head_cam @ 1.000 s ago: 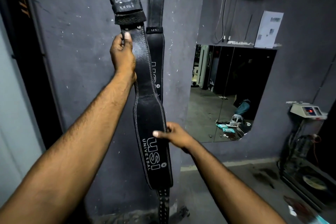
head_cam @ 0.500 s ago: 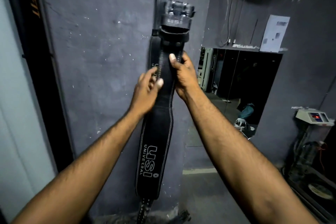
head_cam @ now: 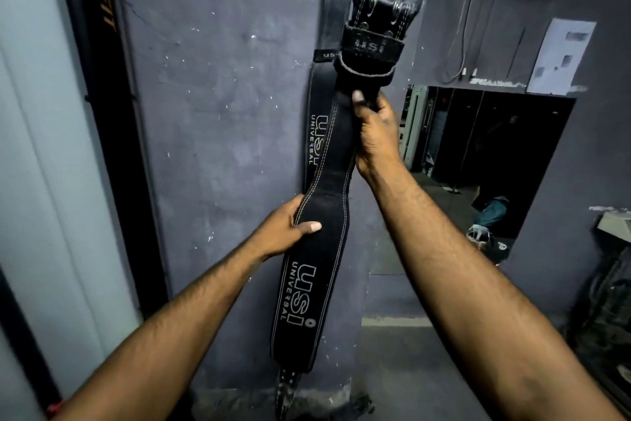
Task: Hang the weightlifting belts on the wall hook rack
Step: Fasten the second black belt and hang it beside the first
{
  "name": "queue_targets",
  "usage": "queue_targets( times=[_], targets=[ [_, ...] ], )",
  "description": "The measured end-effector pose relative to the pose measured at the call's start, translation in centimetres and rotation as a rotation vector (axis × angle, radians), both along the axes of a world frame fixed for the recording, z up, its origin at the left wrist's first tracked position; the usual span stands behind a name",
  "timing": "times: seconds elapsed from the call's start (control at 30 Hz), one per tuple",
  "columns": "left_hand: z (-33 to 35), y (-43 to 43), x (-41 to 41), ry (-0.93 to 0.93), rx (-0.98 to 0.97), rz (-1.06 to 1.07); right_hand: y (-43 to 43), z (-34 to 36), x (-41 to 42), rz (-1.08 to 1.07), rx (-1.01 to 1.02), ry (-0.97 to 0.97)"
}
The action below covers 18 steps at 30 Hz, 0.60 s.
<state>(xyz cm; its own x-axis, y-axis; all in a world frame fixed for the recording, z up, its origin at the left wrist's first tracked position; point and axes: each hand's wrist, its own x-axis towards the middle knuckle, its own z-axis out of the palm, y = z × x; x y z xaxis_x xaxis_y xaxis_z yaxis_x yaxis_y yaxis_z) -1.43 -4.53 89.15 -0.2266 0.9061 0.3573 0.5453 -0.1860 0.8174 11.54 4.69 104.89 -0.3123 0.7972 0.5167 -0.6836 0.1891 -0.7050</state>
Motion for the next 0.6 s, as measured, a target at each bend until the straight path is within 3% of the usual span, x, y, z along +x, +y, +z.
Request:
queue_targets(
  times=[0.07, 0.13, 0.27, 0.43, 0.6],
  targets=[
    [-0.6, 0.2, 0.0, 0.072, 0.07, 0.108, -0.1, 0.0, -0.4, -0.023, -0.01, -0.013],
    [-0.5, -0.1, 0.2, 0.015, 0.093, 0.124, -0.1, 0.3, -0.6, -0.037, -0.029, -0.008],
    [-1.1, -0.8, -0.8, -0.03, -0.109, 0.012, 0.2, 1.2, -0.5, -0.017, -0.032, 0.0],
    [-1.3, -0.8, -1.1, -0.011, -0.072, 0.046, 0.8, 2.2, -0.4, -0.005, -0.04, 0.013],
    [-4.5, -1.7, -3.1, 0.132, -0.314, -0.006, 0.7, 2.3, 0.4, 0.044, -0.013, -0.014]
  ],
)
